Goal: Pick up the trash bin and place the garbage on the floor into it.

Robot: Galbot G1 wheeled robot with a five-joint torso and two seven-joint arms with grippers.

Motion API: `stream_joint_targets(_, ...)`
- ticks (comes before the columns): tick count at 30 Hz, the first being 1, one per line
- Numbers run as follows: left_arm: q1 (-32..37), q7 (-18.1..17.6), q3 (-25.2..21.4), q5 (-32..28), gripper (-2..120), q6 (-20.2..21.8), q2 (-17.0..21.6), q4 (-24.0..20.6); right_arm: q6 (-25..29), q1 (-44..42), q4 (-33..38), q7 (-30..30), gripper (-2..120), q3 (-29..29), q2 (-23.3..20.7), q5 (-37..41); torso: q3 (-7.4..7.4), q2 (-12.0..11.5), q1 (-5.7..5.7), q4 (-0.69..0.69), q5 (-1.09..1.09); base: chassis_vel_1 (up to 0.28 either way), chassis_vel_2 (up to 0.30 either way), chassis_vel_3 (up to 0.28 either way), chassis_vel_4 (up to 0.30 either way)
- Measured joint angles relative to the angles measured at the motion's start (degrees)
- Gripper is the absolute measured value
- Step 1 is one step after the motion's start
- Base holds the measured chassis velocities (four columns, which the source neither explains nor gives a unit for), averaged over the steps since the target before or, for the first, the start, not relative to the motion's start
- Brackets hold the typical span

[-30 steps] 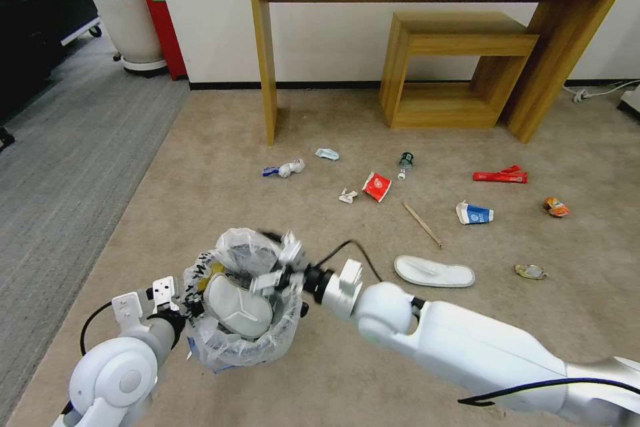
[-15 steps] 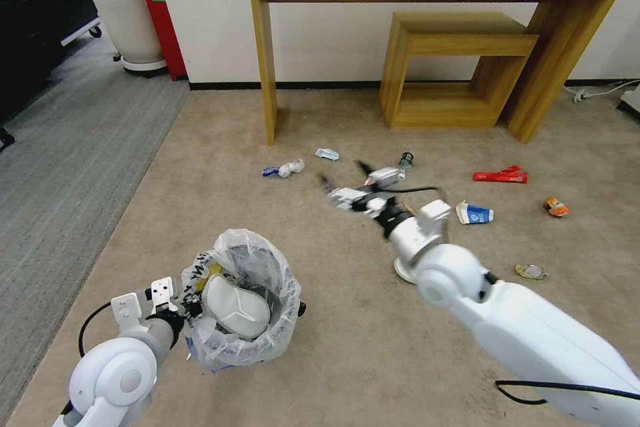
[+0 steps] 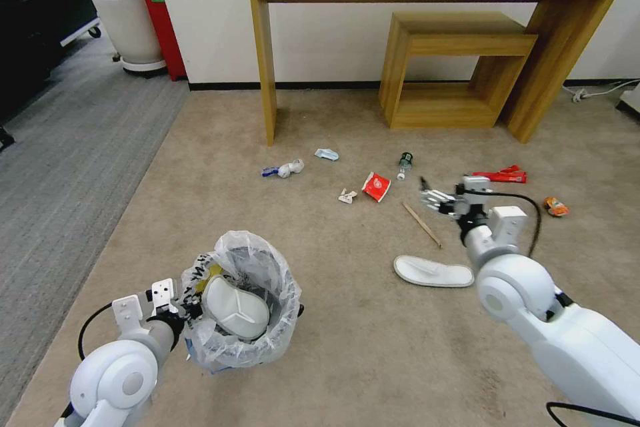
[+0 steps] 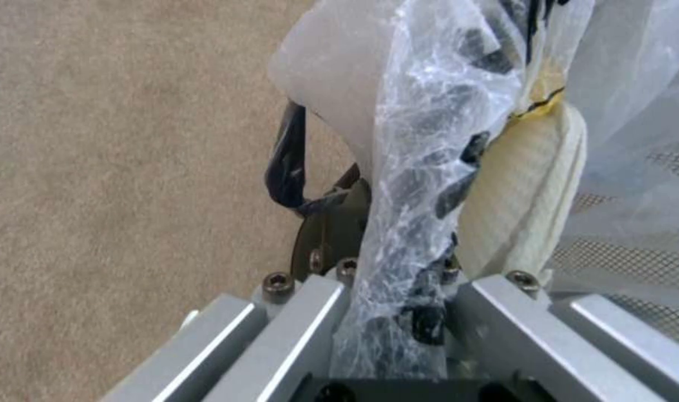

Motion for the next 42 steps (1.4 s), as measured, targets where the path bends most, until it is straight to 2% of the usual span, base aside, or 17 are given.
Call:
stream_joint_targets(2,0.00,0.02,-0.03,0.43,0,0.00,-0.10,-0.16,1.16,-3.59,0.23,-0.26,100,3.51,0.84,-1.82,0.00,0.00,0.00,-0.01,0.02,0.000,0.000,0.000,0.000)
stream_joint_targets(6,0.22,0.12,0.02,0.86,0,0.01,-0.51,-0.46,1.74,-7.33,1.14,-0.79,100,6.99,2.40,-4.51,0.00,0.00,0.00,0.00,0.01,0.000,0.000,0.000,0.000)
stream_joint_targets(17,1.21,0.88,-0.43,1.84,0,-0.16,-0.86,-1.21,3.06,-14.49,3.01,-3.76,100,12.43,7.15,-9.50,0.00,0.00,0.00,-0.01,0.00,0.000,0.000,0.000,0.000)
stream_joint_targets(25,1.53,0.90,-0.51,2.18,0,-0.36,-0.90,-1.24,3.81,-16.57,3.02,-6.74,100,13.61,8.05,-10.86,0.00,0.00,0.00,-0.01,0.01,0.000,0.000,0.000,0.000)
stream_joint_targets(42,1.66,0.90,-0.63,2.32,0,-0.69,-0.80,-1.45,3.78,-15.67,2.61,-7.36,100,13.04,8.11,-11.97,0.00,0.00,-0.01,-0.01,0.00,-0.035,0.036,0.036,-0.037)
